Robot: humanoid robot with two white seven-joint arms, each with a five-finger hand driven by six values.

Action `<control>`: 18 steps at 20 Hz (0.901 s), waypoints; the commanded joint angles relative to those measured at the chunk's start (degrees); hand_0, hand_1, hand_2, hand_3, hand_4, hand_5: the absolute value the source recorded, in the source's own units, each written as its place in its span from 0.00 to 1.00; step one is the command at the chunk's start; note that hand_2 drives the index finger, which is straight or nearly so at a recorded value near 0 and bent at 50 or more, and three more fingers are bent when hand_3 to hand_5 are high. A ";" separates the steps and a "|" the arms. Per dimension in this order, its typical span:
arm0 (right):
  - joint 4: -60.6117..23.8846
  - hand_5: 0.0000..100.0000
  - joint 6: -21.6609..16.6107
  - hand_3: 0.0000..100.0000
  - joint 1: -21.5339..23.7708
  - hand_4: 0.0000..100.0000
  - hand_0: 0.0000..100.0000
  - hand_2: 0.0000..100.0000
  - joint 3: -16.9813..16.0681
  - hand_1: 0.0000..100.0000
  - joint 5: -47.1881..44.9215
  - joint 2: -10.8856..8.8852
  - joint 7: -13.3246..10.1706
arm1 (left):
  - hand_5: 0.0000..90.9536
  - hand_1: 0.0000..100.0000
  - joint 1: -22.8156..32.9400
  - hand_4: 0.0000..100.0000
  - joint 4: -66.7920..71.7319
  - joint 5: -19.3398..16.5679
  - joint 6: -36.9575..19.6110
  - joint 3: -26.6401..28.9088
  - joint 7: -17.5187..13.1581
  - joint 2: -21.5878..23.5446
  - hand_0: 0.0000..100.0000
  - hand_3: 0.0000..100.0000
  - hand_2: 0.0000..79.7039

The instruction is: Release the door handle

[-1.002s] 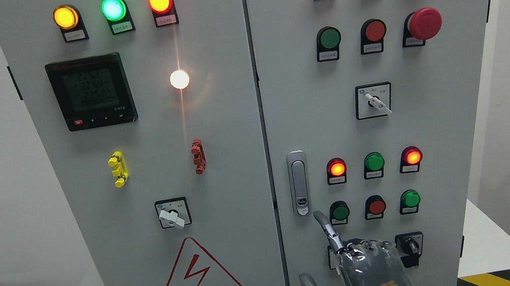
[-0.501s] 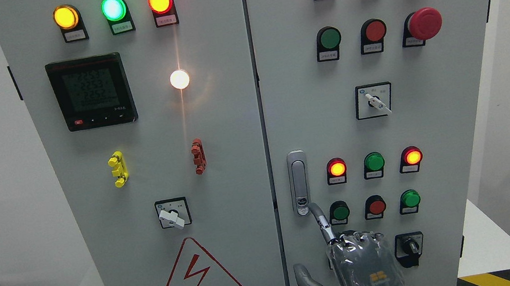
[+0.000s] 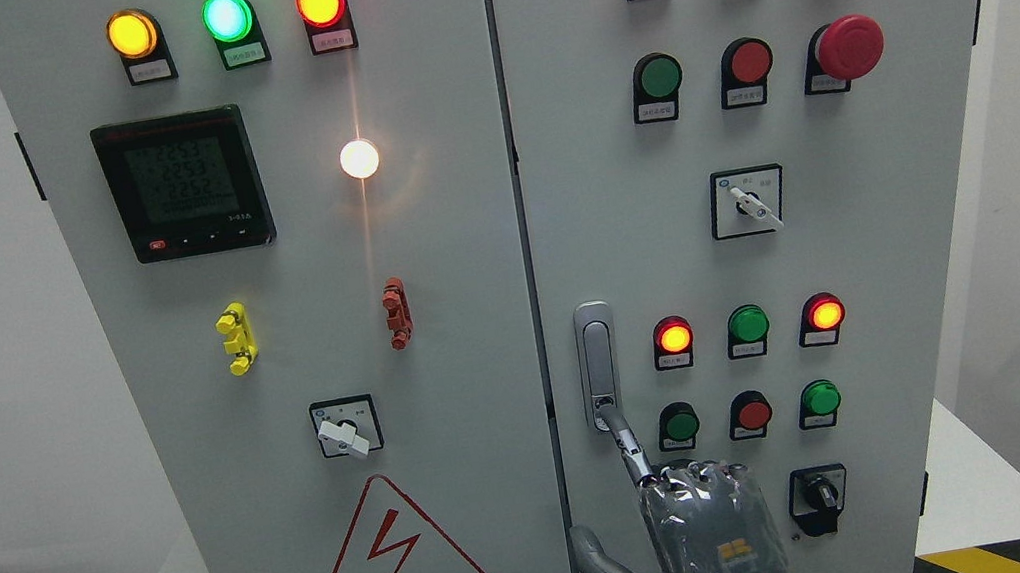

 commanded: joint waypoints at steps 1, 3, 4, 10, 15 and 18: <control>1.54 1.00 0.25 1.00 -0.84 1.00 0.31 0.00 1.40 0.24 0.07 0.06 0.13 | 0.00 0.56 -1.49 0.00 1.67 -0.01 0.02 0.00 0.05 0.00 0.12 0.00 0.00; 1.89 1.00 0.34 1.00 -1.19 1.00 0.31 0.00 1.31 0.24 0.07 0.06 0.13 | 0.00 0.56 -1.58 0.00 1.67 -0.01 0.02 0.00 0.05 0.00 0.12 0.00 0.00; 1.89 1.00 0.60 1.00 -1.28 1.00 0.31 0.00 1.22 0.24 0.07 0.06 0.13 | 0.00 0.56 -1.49 0.00 1.67 -0.01 0.02 0.00 0.05 0.00 0.12 0.00 0.00; 2.59 1.00 1.57 1.00 -1.45 1.00 0.32 0.00 1.13 0.24 0.07 0.06 0.04 | 0.00 0.56 -1.49 0.00 1.67 -0.01 0.02 0.00 0.05 0.00 0.12 0.00 0.00; 2.59 1.00 1.57 1.00 -1.63 1.00 0.32 0.01 0.87 0.24 0.15 0.06 0.04 | 0.00 0.56 -1.49 0.00 1.67 -0.01 0.02 0.00 0.05 0.00 0.12 0.00 0.00; 2.59 1.00 2.80 1.00 -1.63 1.00 0.32 0.01 0.95 0.24 0.07 0.06 0.04 | 0.00 0.56 -1.49 0.00 1.67 -0.01 0.02 0.00 0.05 0.00 0.12 0.00 0.00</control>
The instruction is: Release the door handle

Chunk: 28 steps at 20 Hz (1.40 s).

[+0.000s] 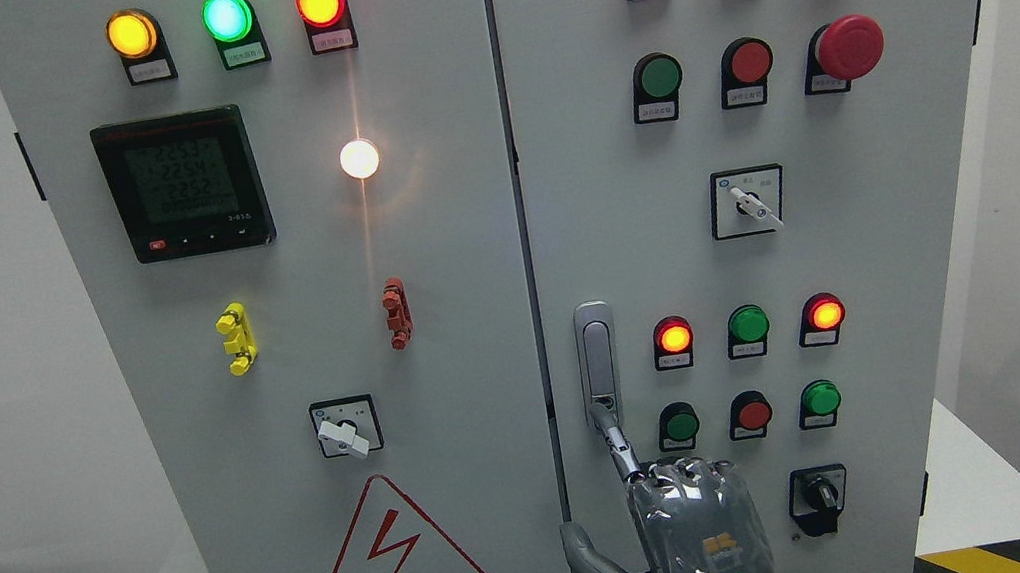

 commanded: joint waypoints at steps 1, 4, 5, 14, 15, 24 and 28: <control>0.63 1.00 0.85 1.00 -0.17 1.00 0.32 0.01 0.01 0.24 0.06 0.02 -0.24 | 0.00 0.56 -1.58 0.00 1.67 -0.03 0.02 0.00 0.05 0.00 0.12 0.00 0.00; 0.63 1.00 1.03 1.00 -0.08 1.00 0.32 0.01 -0.08 0.24 -0.03 0.02 -0.15 | 0.00 0.56 -1.50 0.00 1.67 -0.03 0.02 0.00 0.05 0.00 0.12 0.00 0.00; 0.63 1.00 1.03 1.00 -0.08 1.00 0.32 0.01 -0.08 0.24 -0.03 0.02 -0.15 | 0.00 0.56 -1.50 0.00 1.67 -0.03 0.02 0.00 0.05 0.00 0.12 0.00 0.00; 1.34 1.00 1.03 1.00 -1.48 1.00 0.32 0.02 0.01 0.24 -0.03 0.02 0.11 | 0.00 0.56 -1.50 0.00 1.67 -0.03 0.02 0.00 0.05 0.00 0.12 0.00 0.00; 1.42 1.00 1.03 1.00 -1.49 1.00 0.32 0.02 0.01 0.24 -0.03 0.02 0.11 | 0.00 0.56 -1.50 0.00 1.67 -0.03 0.02 0.00 0.05 0.00 0.12 0.00 0.00; 1.51 1.00 1.12 1.00 -1.05 1.00 0.33 0.02 -0.16 0.24 -0.03 0.02 -0.15 | 0.00 0.56 -1.50 0.00 1.67 -0.03 0.02 0.00 0.05 0.00 0.12 0.00 0.00; 1.51 1.00 1.12 1.00 -0.87 1.00 0.33 0.02 -0.43 0.24 -0.03 0.02 -0.24 | 0.00 0.56 -1.50 0.00 1.67 -0.03 0.02 0.00 0.05 0.00 0.12 0.00 0.00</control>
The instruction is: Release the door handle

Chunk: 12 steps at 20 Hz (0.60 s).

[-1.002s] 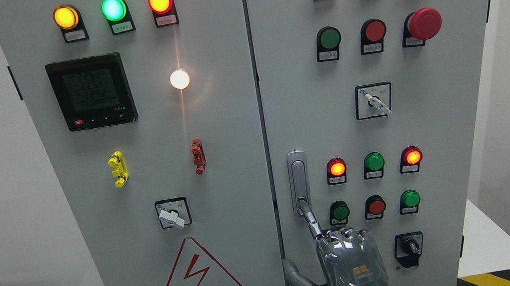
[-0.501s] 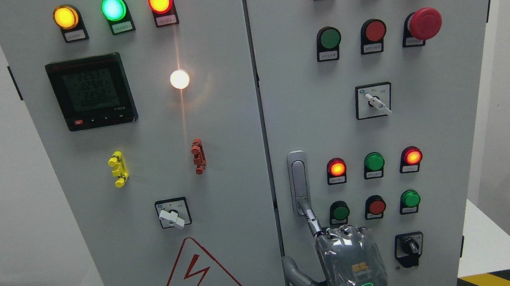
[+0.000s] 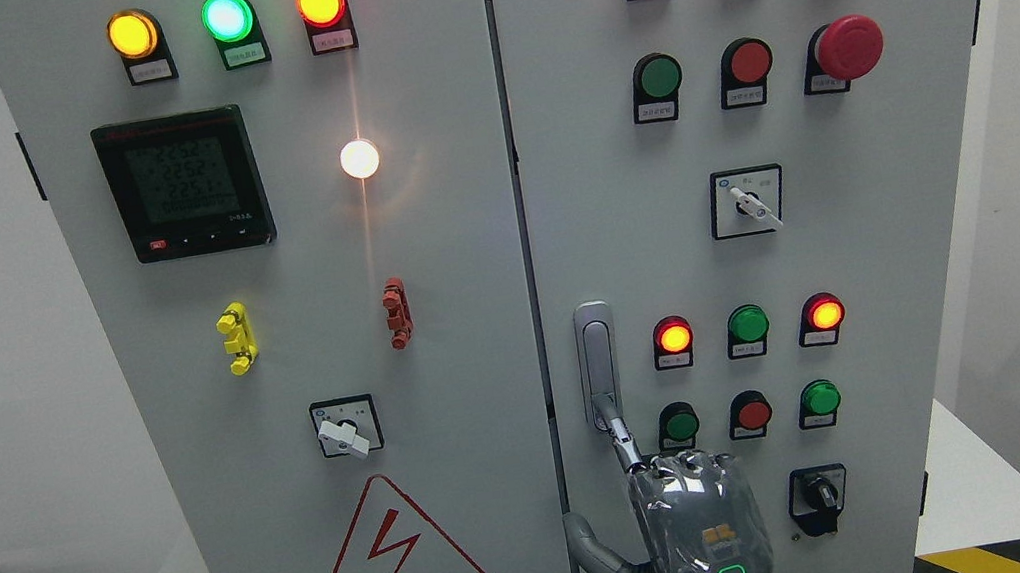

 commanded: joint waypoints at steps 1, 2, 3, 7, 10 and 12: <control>0.25 1.00 0.04 1.00 0.17 1.00 0.33 0.02 -0.53 0.24 0.00 -0.01 -0.13 | 0.00 0.56 -1.49 0.00 1.67 -0.01 0.02 0.00 0.05 0.00 0.12 0.00 0.00; 0.25 1.00 0.04 1.00 0.17 1.00 0.33 0.02 -0.53 0.24 0.00 -0.01 -0.13 | 0.00 0.56 -1.49 0.00 1.67 -0.01 0.02 0.00 0.05 0.00 0.12 0.00 0.00; 0.25 1.00 -0.04 1.00 0.17 1.00 0.33 0.02 -0.53 0.24 0.00 -0.01 -0.05 | 0.00 0.56 -1.49 0.00 1.67 -0.01 0.02 0.00 0.05 0.00 0.12 0.00 0.00; 0.34 1.00 0.04 1.00 0.17 1.00 0.33 0.02 -0.53 0.24 0.00 -0.01 -0.05 | 0.00 0.56 -1.49 0.00 1.67 -0.01 0.02 0.00 0.05 0.00 0.12 0.00 0.00; 0.60 1.00 0.04 1.00 0.17 1.00 0.33 0.03 -0.53 0.24 0.00 -0.01 0.04 | 0.00 0.56 -1.49 0.00 1.67 0.08 0.02 0.00 0.05 0.00 0.12 0.00 0.00; 0.69 1.00 -0.04 1.00 0.08 1.00 0.33 0.03 -0.53 0.24 0.00 -0.01 0.04 | 0.00 0.56 -1.49 0.00 1.67 -0.01 0.02 0.00 0.05 0.00 0.12 0.00 0.00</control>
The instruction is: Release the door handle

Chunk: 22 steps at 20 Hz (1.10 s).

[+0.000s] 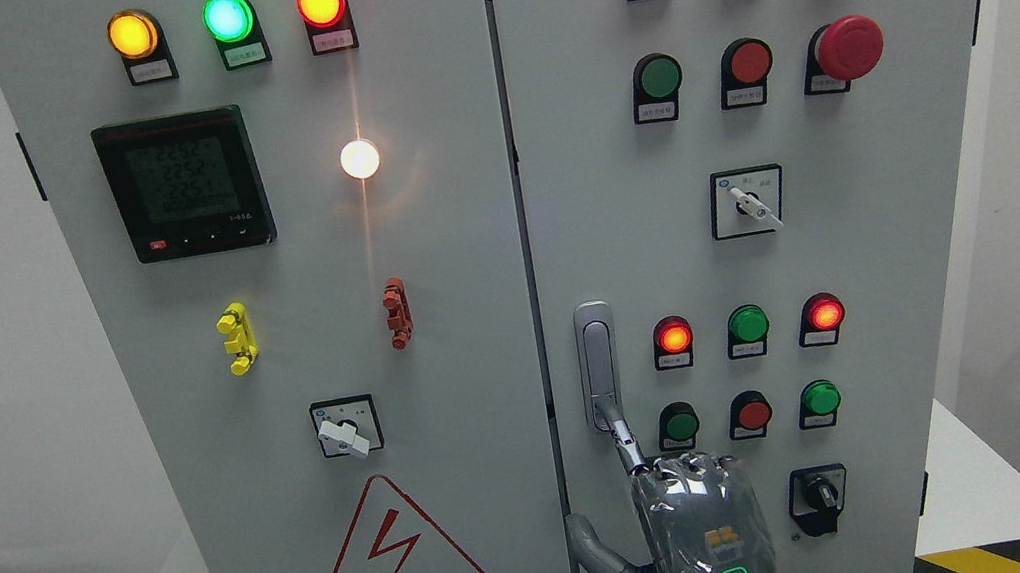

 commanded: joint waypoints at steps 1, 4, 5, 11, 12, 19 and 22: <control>0.42 1.00 -0.05 1.00 -0.06 1.00 0.33 0.03 -0.22 0.24 0.00 -0.01 0.01 | 0.00 0.56 -1.49 0.00 1.67 -0.01 0.02 0.00 0.05 0.00 0.12 0.00 0.00; 0.51 1.00 0.04 1.00 -0.06 1.00 0.33 0.03 -0.22 0.24 0.00 -0.01 0.10 | 0.00 0.56 -1.49 0.00 1.67 0.07 0.02 0.00 0.05 0.00 0.12 0.00 0.00; 0.59 1.00 -0.05 1.00 -0.06 1.00 0.33 0.03 -0.22 0.24 0.00 -0.01 0.18 | 0.00 0.56 -1.49 0.00 1.67 -0.01 0.02 0.00 0.05 0.00 0.12 0.00 0.00; 1.21 1.00 0.04 1.00 -0.06 1.00 0.33 0.03 -0.22 0.24 0.00 -0.01 0.18 | 0.00 0.56 -1.49 0.00 1.67 -0.01 0.02 0.00 0.05 0.00 0.12 0.00 0.00; 1.30 1.00 0.04 1.00 -0.06 1.00 0.33 0.03 -0.22 0.24 0.00 -0.01 0.27 | 0.00 0.56 -1.49 0.00 1.67 -0.01 0.02 0.00 0.05 0.00 0.12 0.00 0.00; 1.65 1.00 0.83 1.00 -0.06 1.00 0.33 0.04 -0.22 0.24 0.00 -0.01 0.27 | 0.00 0.56 -1.49 0.00 1.67 -0.01 0.02 0.00 0.05 0.00 0.12 0.00 0.00; 1.74 1.00 0.83 1.00 -0.06 1.00 0.33 0.04 -0.22 0.24 0.00 -0.01 0.27 | 0.00 0.56 -1.49 0.00 1.67 0.07 0.02 0.00 0.05 0.00 0.12 0.00 0.00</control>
